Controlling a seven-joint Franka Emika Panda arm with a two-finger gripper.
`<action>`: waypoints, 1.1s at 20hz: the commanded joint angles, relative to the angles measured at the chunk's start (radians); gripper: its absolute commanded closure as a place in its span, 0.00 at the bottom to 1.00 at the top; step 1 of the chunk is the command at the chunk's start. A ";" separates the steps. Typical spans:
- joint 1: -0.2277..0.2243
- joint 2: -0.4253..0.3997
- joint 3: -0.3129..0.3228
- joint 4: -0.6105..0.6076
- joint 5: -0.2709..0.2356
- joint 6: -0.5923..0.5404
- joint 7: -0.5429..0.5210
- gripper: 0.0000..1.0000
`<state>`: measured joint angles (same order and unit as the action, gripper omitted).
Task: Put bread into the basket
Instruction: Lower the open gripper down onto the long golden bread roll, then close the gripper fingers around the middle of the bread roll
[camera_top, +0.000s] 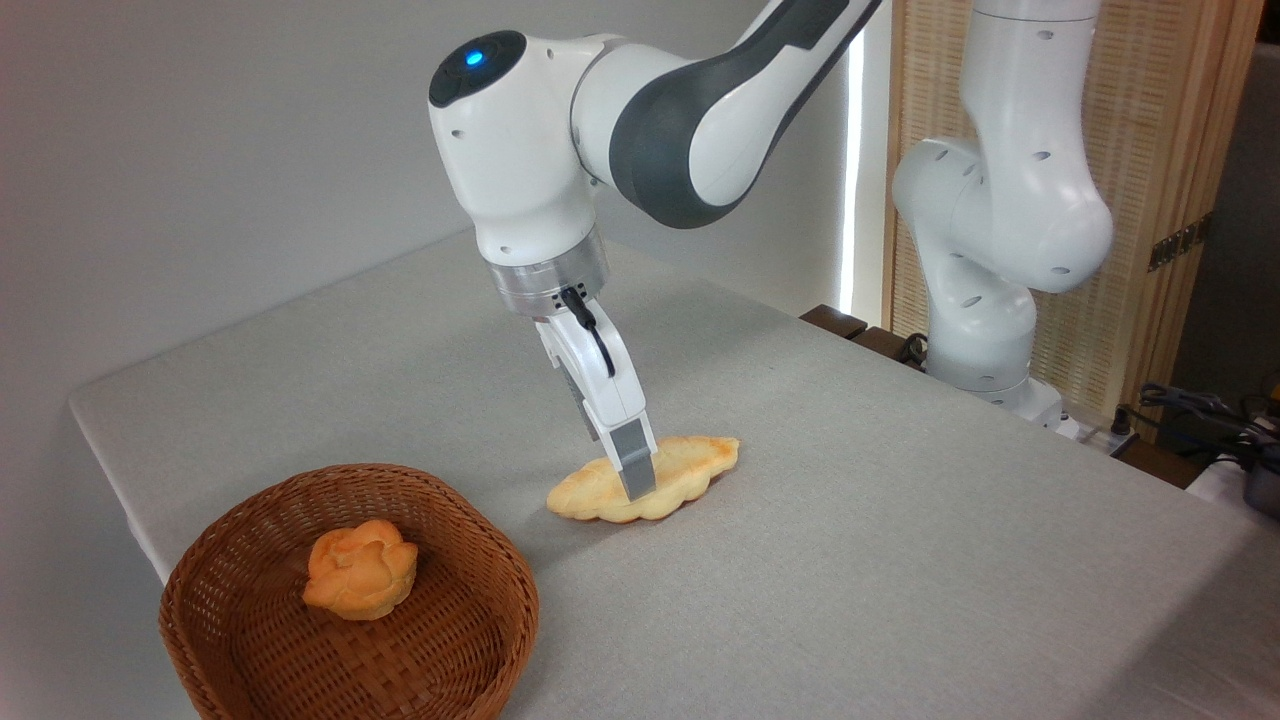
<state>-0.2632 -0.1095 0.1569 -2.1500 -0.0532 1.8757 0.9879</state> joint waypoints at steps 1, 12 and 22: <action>-0.002 0.001 0.006 -0.011 0.010 0.017 0.018 0.00; -0.013 0.047 0.004 -0.011 0.010 0.019 0.017 0.00; -0.013 0.048 0.003 -0.011 0.009 0.034 0.018 0.52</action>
<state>-0.2694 -0.0568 0.1537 -2.1549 -0.0530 1.8948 0.9880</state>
